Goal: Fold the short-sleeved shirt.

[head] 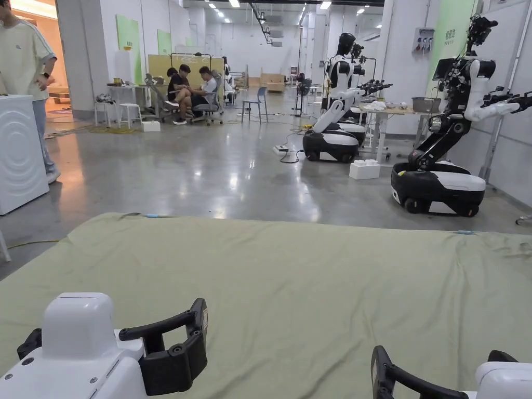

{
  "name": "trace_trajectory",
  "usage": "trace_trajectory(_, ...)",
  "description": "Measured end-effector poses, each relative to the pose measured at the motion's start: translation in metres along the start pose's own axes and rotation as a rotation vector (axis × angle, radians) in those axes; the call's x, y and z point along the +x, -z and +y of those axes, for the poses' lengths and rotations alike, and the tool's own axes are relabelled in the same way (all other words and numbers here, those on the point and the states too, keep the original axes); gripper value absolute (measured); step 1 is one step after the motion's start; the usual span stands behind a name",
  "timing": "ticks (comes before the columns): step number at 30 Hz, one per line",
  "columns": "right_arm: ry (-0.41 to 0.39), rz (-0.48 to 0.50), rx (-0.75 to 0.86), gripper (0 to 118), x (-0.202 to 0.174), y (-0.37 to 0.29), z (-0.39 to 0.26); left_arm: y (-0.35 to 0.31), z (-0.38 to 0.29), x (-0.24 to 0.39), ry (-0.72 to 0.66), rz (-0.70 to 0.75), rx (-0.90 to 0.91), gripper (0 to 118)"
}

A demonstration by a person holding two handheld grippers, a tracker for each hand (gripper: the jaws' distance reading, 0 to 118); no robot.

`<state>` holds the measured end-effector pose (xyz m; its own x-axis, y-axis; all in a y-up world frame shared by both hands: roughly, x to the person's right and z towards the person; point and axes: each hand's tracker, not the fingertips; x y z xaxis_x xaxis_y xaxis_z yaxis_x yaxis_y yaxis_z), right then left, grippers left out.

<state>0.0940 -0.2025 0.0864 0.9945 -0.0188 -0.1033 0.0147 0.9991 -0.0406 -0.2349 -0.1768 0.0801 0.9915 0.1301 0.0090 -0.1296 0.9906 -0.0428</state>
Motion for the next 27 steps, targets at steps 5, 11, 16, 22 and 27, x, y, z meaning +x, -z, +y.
trace_trajectory(5, 0.012, 0.012, 0.014, 118, 0.003, -0.001, 0.001, 0.000, -0.001, -0.001, -0.002, 0.005, 0.001, 118)
trace_trajectory(11, 0.052, -0.011, 0.002, 118, 0.011, 0.002, 0.004, -0.001, -0.002, -0.003, -0.005, 0.013, 0.005, 118)
trace_trajectory(16, 0.072, -0.020, -0.008, 118, 0.016, 0.001, 0.004, -0.003, -0.002, -0.002, -0.018, 0.018, 0.020, 118)
trace_trajectory(22, 0.066, -0.033, -0.008, 118, 0.016, 0.000, 0.003, -0.004, 0.000, -0.003, -0.023, 0.021, 0.035, 118)
trace_trajectory(27, 0.050, -0.041, 0.001, 118, 0.014, -0.001, 0.004, -0.006, 0.001, -0.003, -0.020, 0.024, 0.047, 118)
